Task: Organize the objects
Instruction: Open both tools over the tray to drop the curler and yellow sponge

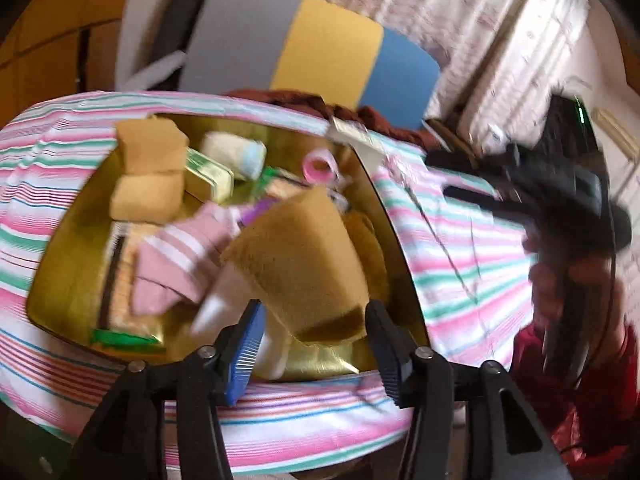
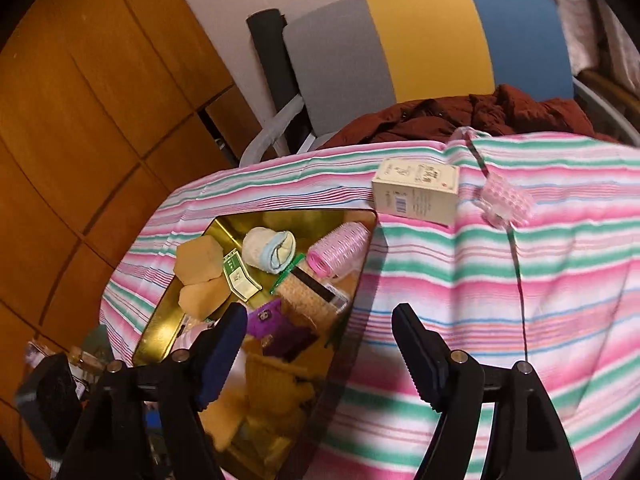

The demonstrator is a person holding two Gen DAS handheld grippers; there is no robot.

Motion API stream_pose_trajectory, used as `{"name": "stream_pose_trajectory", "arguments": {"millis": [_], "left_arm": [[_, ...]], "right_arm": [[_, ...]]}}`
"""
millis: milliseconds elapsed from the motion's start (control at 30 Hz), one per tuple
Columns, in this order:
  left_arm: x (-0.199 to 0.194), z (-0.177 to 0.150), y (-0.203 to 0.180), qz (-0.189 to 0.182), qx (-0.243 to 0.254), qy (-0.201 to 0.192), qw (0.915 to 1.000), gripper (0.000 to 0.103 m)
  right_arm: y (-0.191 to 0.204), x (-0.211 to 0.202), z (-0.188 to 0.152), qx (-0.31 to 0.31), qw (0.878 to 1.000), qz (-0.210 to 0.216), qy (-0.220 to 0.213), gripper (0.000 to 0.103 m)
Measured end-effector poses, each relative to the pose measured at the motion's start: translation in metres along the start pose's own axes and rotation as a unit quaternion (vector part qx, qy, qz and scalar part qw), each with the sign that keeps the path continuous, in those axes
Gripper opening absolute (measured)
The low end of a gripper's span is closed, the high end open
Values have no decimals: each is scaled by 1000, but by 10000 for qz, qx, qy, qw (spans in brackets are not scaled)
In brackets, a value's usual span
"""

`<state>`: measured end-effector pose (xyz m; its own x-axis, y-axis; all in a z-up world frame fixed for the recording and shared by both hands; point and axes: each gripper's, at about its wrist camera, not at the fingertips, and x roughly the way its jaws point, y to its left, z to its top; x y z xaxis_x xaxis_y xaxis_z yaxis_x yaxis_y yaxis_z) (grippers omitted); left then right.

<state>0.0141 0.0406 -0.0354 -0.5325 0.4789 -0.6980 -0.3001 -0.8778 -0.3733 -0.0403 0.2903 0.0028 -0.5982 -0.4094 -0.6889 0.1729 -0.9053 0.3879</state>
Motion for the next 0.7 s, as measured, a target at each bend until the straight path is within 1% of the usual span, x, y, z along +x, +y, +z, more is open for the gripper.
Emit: {"name": "stream_pose_trajectory", "arguments": {"millis": [67,100,200,233,333,400,433,467,567,600,633,667,700], "left_arm": [[-8,4,2,100,-61,-161,9998,56],[-14,6,4,214,-67,-316,9992,56],[-24,9,10,419,-111,-598,9973,56],[-24,11,12,395,-155,-619,9972,56],[-9,15,11,376,-84,-386,9985,53],[6,16,4,134,68,-139,9998,48],[14,16,-2,10,139,-48,9999,48],[20,16,-7,-29,199,7,9998,48],[33,25,-19,74,446,-92,9989,50],[40,33,-19,179,458,-64,9988,50],[42,39,-18,197,404,-50,9990,51],[42,44,-16,178,313,-58,9993,54],[38,51,-13,134,152,-119,9997,59]], "right_arm": [[-4,-4,-3,48,10000,23,-23,76],[-6,-7,-5,66,10000,9,-39,76],[-9,-11,-9,79,10000,23,-37,76],[-10,-11,-11,83,10000,11,-37,76],[-14,-11,-14,113,9999,3,-11,76],[-17,-11,-16,171,9999,-11,5,76],[-19,-11,-17,189,9998,0,14,76],[-21,-12,-17,221,9998,-2,14,76],[-27,-15,-18,287,9996,-16,-12,76],[-30,-17,-18,294,9996,-37,-14,76],[-31,-18,-18,298,9995,-66,-17,76],[-33,-20,-19,302,9995,-80,-22,76],[-36,-22,-19,319,9994,-99,-30,76]]}}
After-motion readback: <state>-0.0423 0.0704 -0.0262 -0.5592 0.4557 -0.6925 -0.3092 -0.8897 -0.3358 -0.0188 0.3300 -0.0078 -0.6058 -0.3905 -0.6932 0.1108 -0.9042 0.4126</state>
